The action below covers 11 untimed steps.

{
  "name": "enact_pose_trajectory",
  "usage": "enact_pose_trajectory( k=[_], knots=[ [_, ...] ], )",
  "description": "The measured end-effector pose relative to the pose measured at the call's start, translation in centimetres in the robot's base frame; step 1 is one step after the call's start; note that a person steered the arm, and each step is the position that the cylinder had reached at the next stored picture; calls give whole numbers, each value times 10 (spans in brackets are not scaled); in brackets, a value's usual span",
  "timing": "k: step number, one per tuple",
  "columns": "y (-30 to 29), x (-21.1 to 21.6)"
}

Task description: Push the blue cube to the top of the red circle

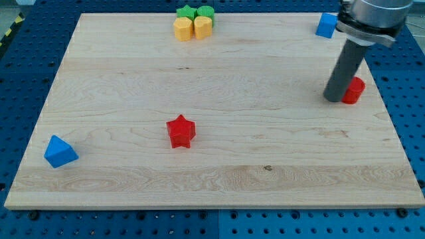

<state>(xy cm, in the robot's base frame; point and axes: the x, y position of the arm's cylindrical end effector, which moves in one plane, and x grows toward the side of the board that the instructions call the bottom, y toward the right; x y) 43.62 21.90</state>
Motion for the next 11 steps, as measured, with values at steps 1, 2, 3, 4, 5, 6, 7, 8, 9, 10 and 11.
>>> enact_pose_trajectory(
  k=[1, 2, 3, 4, 5, 6, 7, 8, 9, 10, 11],
  knots=[
    [13, 0],
    [-25, -18],
    [-44, -80],
    [-44, -150],
    [-45, -203],
    [-35, -245],
    [-6, -244],
    [33, -239],
    [34, -228],
    [1, -208],
    [-10, -182]
  ],
)
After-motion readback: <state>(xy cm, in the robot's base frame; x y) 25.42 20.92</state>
